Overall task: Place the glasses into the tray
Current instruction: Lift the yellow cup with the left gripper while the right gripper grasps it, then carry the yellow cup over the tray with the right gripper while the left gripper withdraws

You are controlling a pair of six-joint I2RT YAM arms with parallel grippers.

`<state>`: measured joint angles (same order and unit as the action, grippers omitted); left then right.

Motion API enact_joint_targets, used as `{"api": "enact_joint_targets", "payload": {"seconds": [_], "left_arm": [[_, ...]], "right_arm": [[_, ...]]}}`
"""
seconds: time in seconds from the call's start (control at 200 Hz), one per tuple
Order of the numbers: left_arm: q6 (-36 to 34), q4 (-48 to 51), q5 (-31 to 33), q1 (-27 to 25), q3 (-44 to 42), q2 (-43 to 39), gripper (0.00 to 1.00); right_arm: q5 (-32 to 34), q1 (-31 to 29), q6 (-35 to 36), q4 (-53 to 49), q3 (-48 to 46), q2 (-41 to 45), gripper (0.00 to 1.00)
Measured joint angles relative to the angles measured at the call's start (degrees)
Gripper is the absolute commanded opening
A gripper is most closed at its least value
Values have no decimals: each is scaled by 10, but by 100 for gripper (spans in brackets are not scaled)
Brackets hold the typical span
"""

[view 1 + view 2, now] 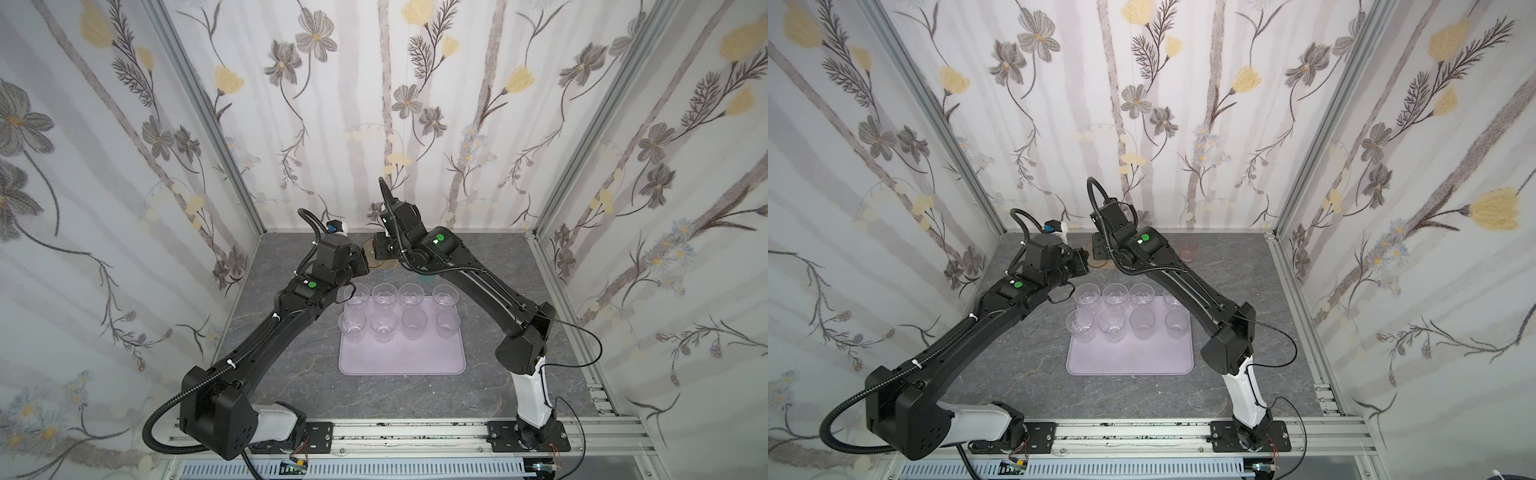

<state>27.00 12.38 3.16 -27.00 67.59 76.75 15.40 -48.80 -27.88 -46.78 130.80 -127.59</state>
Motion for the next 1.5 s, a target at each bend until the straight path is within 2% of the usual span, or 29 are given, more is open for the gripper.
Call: {"api": "enact_joint_targets", "payload": {"seconds": [0.065,0.26,0.38,0.46,0.675,0.744,0.824,0.984,1.179,1.324,1.499], "left_arm": [[0,9,14,-6,0,-3,0],[0,34,32,-23,6,-13,0],[0,49,34,-31,18,-28,24],[6,43,31,-32,24,-40,38],[12,45,2,-32,27,-97,58],[-5,47,3,-24,29,-118,64],[-24,49,14,5,25,-135,66],[-63,56,23,85,-8,-140,66],[-86,67,26,155,-50,-137,67],[-89,68,26,185,-75,-137,67],[-88,68,11,187,-96,-137,67]], "right_arm": [[31,-11,11,-11,0,-5,36],[105,-30,35,-36,0,-6,12],[135,-40,46,-52,0,-6,5],[127,-43,44,-54,0,-6,3],[98,-40,45,-74,0,18,0],[79,-37,45,-82,0,33,0],[53,-42,43,-93,-16,54,0],[-41,-87,43,-108,-114,106,0],[-111,-148,35,-125,-199,112,0],[-140,-169,30,-113,-216,88,0],[-146,-171,28,-95,-207,33,0]]}}
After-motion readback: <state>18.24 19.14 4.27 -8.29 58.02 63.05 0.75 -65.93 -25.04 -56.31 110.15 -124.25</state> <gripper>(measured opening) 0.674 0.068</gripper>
